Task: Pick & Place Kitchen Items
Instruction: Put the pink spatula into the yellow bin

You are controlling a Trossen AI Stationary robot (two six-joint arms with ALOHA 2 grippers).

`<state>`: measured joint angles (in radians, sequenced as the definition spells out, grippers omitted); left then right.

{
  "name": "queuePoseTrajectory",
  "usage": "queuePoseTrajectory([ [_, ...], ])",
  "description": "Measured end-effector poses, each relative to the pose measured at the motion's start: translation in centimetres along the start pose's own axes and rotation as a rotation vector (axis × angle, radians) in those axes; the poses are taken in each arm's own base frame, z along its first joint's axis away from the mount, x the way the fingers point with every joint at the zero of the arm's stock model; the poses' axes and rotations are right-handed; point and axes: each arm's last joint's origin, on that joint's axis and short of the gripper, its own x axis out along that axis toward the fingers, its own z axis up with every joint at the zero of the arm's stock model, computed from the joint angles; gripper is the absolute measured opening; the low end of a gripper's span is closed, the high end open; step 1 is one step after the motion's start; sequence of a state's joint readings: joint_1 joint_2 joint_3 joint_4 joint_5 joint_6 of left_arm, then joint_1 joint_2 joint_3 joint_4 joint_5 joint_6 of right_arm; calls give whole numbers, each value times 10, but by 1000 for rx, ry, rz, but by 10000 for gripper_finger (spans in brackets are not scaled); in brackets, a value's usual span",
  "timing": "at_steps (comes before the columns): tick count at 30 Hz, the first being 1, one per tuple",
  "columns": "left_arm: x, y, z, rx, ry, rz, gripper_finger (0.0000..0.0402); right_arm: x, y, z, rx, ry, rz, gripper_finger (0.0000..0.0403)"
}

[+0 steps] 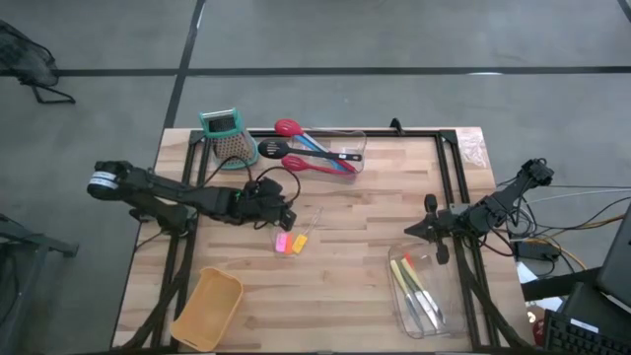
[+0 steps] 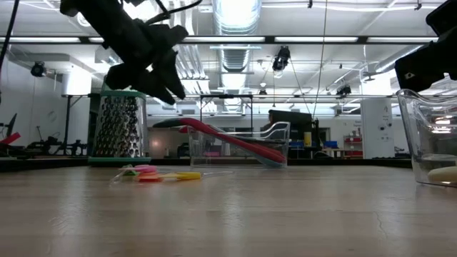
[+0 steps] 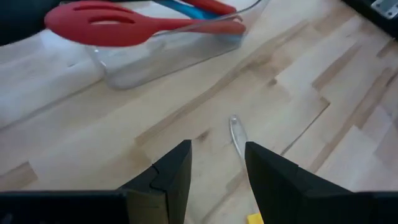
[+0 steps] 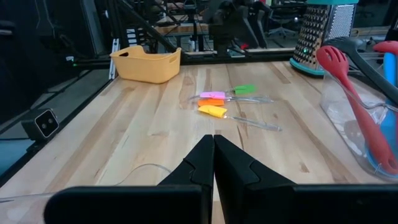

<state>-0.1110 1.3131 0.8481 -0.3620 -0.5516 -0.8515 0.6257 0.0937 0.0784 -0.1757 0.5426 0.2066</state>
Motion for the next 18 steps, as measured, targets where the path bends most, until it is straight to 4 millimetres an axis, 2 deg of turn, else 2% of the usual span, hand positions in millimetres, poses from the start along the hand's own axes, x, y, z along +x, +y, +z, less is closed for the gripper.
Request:
queuePoseTrajectory([
  [11, -8, -12, 18, -15, -53, -43, 156, 0, 0, 0, 0, 0, 0, 8],
  [18, 0, -16, 9, -8, -23, -23, 156, 0, 0, 0, 0, 0, 0, 8],
])
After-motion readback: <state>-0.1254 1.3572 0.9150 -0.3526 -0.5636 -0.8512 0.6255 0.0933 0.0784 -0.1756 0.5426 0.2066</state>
